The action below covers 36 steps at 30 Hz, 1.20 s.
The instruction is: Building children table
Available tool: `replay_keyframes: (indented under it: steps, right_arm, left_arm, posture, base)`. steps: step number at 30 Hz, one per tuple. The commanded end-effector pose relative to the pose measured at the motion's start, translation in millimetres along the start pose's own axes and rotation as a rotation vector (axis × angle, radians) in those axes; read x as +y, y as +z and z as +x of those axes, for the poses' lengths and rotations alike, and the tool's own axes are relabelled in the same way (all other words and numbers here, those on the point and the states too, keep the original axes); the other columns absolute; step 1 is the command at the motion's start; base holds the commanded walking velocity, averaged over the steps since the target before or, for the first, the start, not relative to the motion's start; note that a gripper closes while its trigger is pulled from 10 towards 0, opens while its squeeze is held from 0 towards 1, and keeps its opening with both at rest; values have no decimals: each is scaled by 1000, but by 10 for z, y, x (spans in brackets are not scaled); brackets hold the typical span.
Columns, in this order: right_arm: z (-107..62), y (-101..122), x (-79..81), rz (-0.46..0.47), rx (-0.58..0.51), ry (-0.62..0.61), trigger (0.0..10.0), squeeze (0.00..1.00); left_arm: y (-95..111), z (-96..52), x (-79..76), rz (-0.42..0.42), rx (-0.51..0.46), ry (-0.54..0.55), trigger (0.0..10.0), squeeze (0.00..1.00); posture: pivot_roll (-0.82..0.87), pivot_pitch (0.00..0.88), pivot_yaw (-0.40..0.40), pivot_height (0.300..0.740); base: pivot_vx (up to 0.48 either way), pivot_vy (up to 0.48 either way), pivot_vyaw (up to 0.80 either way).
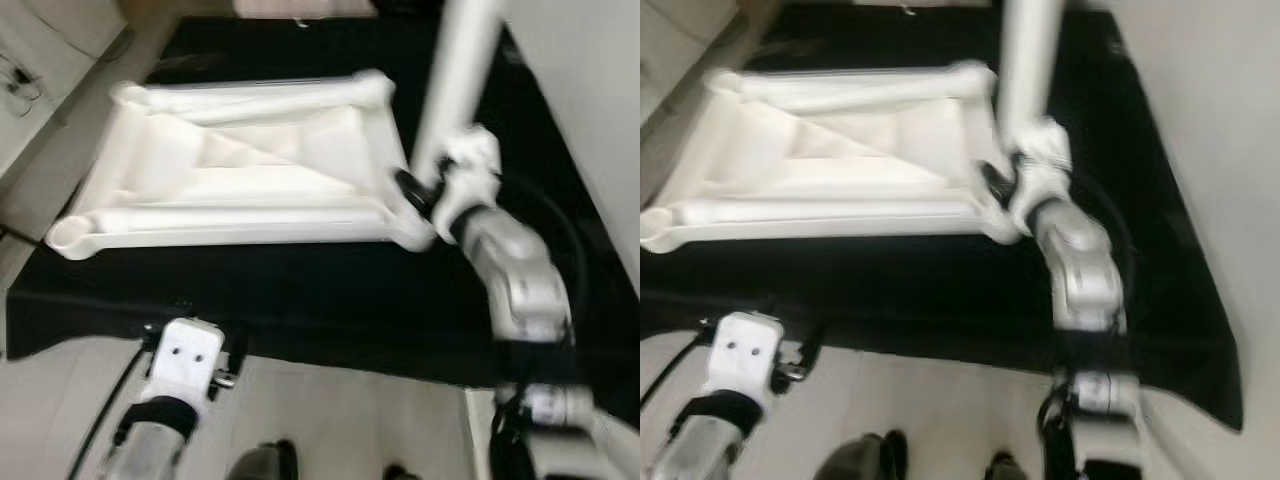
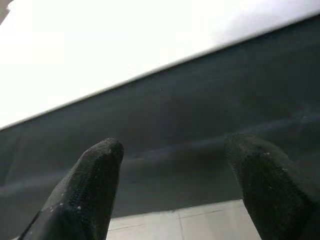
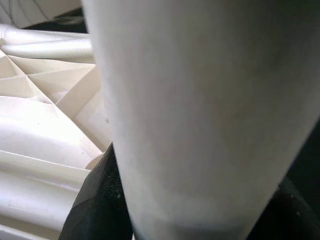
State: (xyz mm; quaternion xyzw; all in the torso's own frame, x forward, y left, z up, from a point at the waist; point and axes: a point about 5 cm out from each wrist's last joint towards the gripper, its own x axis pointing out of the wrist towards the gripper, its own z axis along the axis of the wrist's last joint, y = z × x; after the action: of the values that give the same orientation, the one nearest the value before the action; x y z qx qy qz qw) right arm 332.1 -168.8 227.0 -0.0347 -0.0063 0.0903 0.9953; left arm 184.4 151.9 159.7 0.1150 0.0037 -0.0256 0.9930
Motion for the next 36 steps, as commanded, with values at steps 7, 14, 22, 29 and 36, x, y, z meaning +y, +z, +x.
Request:
replay_keyframes:
  steps: [7, 14, 22, 29, 36]
  right_arm:
    - [48, -362, 502, 113, 238, 157, 10000, 0]
    - [82, -166, 722, 191, 112, 293, 10000, 1000]
    - [68, 114, 837, 231, -46, 567, 10000, 1000]
    - [75, 267, 878, 34, -124, 922, 10000, 0]
    - [183, 306, 767, -67, -105, 1257, 10000, 0]
  left_arm:
    - [-35, 31, -34, -12, 11, -18, 10000, 0]
    - [-37, 45, -32, -13, 11, -16, 10000, 0]
    - [-29, 61, -37, -16, 9, -19, 10000, 0]
    - [-28, 72, -47, -18, 8, -20, 10000, 0]
    - [-28, 69, -60, -24, 8, -23, 10000, 0]
  posture:
    - [113, 277, 13, 740]
    - [108, 272, 5, 740]
    - [105, 279, 3, 740]
    - [110, 280, 7, 740]
    - [116, 282, 4, 740]
  base:
    - [0, 0, 0]
    - [0, 0, 0]
    - [0, 0, 0]
    - [0, 0, 0]
    - [0, 0, 0]
